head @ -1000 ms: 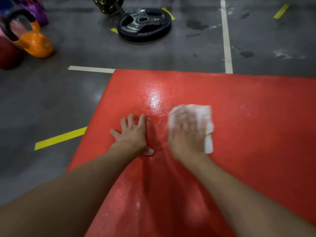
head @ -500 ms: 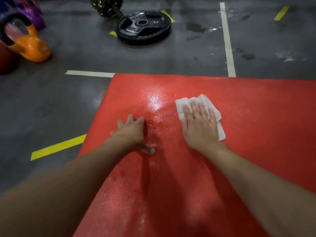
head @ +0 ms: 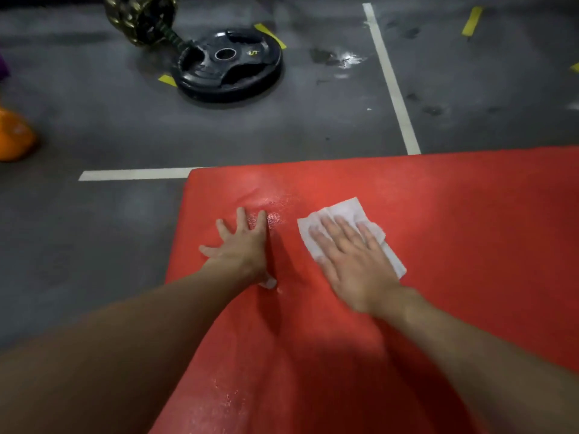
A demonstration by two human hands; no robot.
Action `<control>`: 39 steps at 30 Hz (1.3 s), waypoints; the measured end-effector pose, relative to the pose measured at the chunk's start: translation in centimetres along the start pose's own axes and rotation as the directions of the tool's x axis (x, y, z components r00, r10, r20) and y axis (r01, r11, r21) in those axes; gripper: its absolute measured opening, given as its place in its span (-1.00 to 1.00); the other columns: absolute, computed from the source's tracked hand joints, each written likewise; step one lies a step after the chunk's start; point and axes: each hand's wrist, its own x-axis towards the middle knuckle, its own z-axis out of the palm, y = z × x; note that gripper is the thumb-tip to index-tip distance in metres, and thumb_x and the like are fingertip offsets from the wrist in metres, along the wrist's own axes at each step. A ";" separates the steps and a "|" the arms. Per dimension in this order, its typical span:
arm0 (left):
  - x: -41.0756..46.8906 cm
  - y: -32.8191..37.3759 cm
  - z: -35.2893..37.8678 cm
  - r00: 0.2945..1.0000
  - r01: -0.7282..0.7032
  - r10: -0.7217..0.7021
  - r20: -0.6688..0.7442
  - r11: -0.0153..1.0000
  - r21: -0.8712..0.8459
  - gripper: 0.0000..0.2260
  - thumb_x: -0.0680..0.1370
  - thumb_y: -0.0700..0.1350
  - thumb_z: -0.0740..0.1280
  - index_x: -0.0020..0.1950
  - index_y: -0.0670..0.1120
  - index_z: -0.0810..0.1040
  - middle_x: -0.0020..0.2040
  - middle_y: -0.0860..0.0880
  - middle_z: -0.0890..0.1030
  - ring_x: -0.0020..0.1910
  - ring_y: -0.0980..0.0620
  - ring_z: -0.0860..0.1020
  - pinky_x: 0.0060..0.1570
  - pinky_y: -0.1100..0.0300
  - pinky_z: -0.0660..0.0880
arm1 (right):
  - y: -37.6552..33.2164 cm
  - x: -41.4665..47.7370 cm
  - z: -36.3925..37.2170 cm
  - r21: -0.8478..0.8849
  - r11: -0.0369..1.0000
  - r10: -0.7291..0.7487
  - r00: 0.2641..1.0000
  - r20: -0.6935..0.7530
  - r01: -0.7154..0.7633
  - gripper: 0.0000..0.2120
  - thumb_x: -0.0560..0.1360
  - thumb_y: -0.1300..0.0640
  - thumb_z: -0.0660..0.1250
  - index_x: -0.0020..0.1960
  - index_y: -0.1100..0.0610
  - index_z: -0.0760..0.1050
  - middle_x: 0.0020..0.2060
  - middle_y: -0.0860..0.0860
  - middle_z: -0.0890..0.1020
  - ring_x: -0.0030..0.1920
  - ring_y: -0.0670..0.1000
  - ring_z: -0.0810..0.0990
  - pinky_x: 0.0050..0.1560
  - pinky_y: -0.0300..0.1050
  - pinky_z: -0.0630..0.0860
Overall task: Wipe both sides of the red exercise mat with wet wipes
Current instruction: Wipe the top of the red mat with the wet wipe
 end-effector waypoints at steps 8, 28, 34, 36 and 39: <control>1.1 -0.1 0.0 0.998 -0.029 0.030 0.056 1.000 -0.005 0.28 0.25 0.01 0.65 0.56 0.17 -0.33 0.54 -0.01 -0.44 0.52 -0.33 -0.32 0.27 -0.58 0.04 | -0.6 2.4 -0.3 0.007 0.990 0.141 0.990 0.026 -0.142 -0.45 0.64 -0.11 -0.15 0.62 -0.05 -0.02 0.61 0.02 -0.02 0.60 0.06 -0.07 0.55 0.18 -0.16; 1.5 -0.5 0.7 0.998 -0.039 0.038 0.050 0.999 0.020 0.27 0.25 0.04 0.64 0.54 0.22 -0.35 0.52 0.02 -0.47 0.52 -0.30 -0.34 0.29 -0.55 0.05 | 3.3 12.0 -0.8 0.093 0.943 0.323 0.946 -0.025 -0.319 -0.46 0.64 -0.09 -0.11 0.61 -0.04 0.05 0.61 0.05 0.00 0.60 0.08 -0.07 0.54 0.23 -0.15; 1.5 -0.5 0.7 0.998 -0.048 0.046 0.050 0.999 0.025 0.28 0.24 0.05 0.64 0.55 0.20 -0.34 0.53 0.00 -0.46 0.52 -0.31 -0.33 0.27 -0.56 0.07 | -3.0 12.2 0.2 0.073 0.990 0.128 0.989 -0.074 -0.122 -0.47 0.65 -0.13 -0.12 0.60 -0.08 0.06 0.60 0.02 0.08 0.59 0.09 -0.01 0.52 0.28 -0.14; 1.5 -0.7 0.7 0.997 -0.054 0.052 0.050 0.998 0.027 0.27 0.25 0.06 0.64 0.55 0.20 -0.34 0.53 0.00 -0.45 0.52 -0.31 -0.32 0.27 -0.56 0.08 | -0.8 12.8 -0.4 0.082 0.995 0.067 0.997 -0.042 -0.063 -0.49 0.66 -0.15 -0.13 0.59 -0.14 0.07 0.60 0.01 0.08 0.59 0.06 0.00 0.54 0.20 -0.13; 1.7 -0.8 0.7 0.997 -0.068 0.066 0.041 0.997 0.030 0.27 0.24 0.07 0.64 0.55 0.19 -0.33 0.54 0.00 -0.45 0.52 -0.31 -0.32 0.27 -0.57 0.06 | 1.4 14.3 -0.6 0.122 0.912 0.395 0.919 -0.006 -0.392 -0.48 0.65 -0.11 -0.16 0.59 -0.08 0.09 0.60 0.07 0.08 0.59 0.10 -0.06 0.54 0.23 -0.18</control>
